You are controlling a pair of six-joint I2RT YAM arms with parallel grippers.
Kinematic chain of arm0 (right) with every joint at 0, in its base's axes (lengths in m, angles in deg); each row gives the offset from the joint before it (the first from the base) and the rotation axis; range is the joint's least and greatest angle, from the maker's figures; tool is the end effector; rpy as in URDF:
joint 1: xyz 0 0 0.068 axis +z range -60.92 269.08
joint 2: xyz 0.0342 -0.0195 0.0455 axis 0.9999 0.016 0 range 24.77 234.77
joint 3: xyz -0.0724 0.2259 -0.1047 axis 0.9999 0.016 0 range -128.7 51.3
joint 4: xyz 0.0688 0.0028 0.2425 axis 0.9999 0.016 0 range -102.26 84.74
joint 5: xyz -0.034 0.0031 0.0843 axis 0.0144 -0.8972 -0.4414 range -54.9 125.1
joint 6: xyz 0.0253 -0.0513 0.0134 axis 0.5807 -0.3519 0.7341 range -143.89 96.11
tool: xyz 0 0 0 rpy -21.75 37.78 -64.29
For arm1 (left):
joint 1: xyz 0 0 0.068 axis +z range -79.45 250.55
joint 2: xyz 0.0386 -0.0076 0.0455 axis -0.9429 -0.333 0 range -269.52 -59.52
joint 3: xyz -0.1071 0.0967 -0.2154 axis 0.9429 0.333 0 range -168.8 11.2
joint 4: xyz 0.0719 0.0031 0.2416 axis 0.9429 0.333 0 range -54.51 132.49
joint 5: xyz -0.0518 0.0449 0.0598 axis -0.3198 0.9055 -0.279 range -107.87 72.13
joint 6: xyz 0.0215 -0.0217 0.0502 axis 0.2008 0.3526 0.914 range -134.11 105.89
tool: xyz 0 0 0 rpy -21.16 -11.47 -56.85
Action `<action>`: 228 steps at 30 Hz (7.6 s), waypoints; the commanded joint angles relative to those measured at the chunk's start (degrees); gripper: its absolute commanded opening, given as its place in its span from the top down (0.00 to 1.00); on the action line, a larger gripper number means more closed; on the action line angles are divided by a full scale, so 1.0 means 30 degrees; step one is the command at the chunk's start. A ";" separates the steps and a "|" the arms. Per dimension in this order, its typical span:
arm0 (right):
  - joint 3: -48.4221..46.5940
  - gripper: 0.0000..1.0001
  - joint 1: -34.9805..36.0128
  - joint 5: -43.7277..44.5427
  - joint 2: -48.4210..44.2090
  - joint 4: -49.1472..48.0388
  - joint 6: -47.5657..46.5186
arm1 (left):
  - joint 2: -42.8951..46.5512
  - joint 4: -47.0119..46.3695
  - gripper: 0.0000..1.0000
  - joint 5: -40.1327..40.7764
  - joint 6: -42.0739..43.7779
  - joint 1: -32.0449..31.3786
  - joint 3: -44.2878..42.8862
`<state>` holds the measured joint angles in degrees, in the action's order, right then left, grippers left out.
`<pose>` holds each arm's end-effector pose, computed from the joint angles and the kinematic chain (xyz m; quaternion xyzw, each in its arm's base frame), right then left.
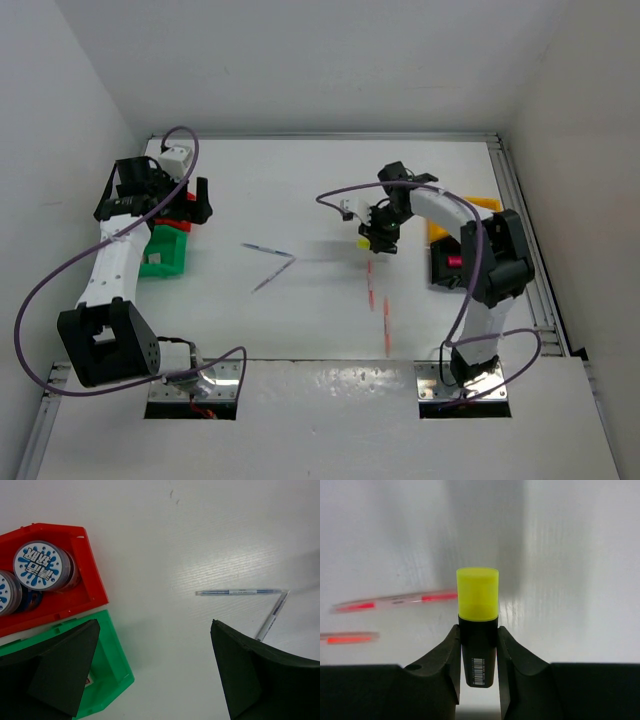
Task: Sort the stationery into containers
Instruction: Pick up the pen from the center of the board, then place the pen in the storage box, then pick up the pen from the corner of the board, then place the pen in the storage box, then pick up the pen from the center of the board, then place the pen in the storage box.
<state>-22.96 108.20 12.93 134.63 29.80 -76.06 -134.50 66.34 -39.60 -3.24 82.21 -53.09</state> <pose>0.3304 0.1315 0.1498 -0.5853 0.7809 0.1533 0.1554 0.2797 0.0416 0.2949 0.0712 0.8961 -0.0899 0.4288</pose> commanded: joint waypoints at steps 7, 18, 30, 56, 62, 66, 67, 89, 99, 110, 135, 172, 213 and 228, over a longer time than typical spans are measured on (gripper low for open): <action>-0.0325 0.94 -0.3582 -0.1398 -0.5389 0.3641 -0.0744 | 0.1321 -0.0206 0.00 -0.0751 -0.0342 -0.0195 -0.0308; 0.1285 0.77 -0.9272 -0.0724 -0.5947 0.5697 -0.4412 | 0.1556 -0.0762 0.00 -0.0929 -0.0870 -0.0869 -0.0014; 0.3040 0.52 -0.5793 -0.2890 -1.0011 0.3708 0.6616 | 0.2083 -0.0323 0.00 0.0390 -0.0870 -0.0987 -0.0249; 1.0517 0.63 0.4995 0.5955 -0.8822 -0.1688 2.6499 | 0.2874 -0.0117 0.00 0.1123 -0.0988 -0.1074 0.0161; 0.9929 0.72 0.5435 0.5781 -0.6887 -0.1950 2.6352 | 0.3108 -0.0118 0.00 0.1386 -0.0900 -0.1074 0.0220; 0.9899 0.80 0.5436 0.5633 -0.6212 -0.2156 2.6119 | 0.3138 -0.0030 0.00 0.1475 -0.0812 -0.1074 0.0249; 0.9928 0.80 0.5406 0.5633 -0.6124 -0.2156 2.6118 | 0.3167 -0.0059 0.00 0.1474 -0.0812 -0.1045 0.0278; 0.3697 1.00 0.1513 0.2355 -0.7792 0.0507 1.9650 | 0.2992 -0.0585 0.00 0.0420 -0.0283 -0.1074 0.0483; -0.3781 1.00 -0.4342 0.1912 -0.6330 -0.1327 0.8647 | 0.2348 -0.1377 0.00 -0.0342 -0.1075 -0.1220 0.0454; -0.5774 1.00 -0.9620 0.0332 -0.2231 -0.2161 0.1809 | 0.2610 -0.1407 0.00 0.0155 -0.0842 -0.1338 0.0923; -0.4198 0.47 -0.7314 -0.1426 -0.4479 0.2268 0.8209 | 0.2259 -0.1377 0.00 0.0594 -0.1280 -0.1572 0.0659; 0.3044 0.88 0.3092 0.6894 0.0204 -0.2186 2.1461 | 0.2904 -0.0557 0.00 0.1943 -0.0431 -0.1572 0.0659; -0.5390 0.63 -1.0941 0.2264 -0.0059 0.3730 -0.0311 | 0.1878 -0.0850 0.00 0.1738 -0.0549 -0.1601 0.0249; -0.5046 0.54 -0.9537 -0.4705 -0.3484 0.5461 0.8417 | -0.2513 0.1434 0.17 0.1269 0.3374 -0.3681 -0.2094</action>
<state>-40.29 78.10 6.39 128.16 44.58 -58.48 -139.50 67.48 -34.62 2.36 73.20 -57.46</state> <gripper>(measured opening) 0.466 0.844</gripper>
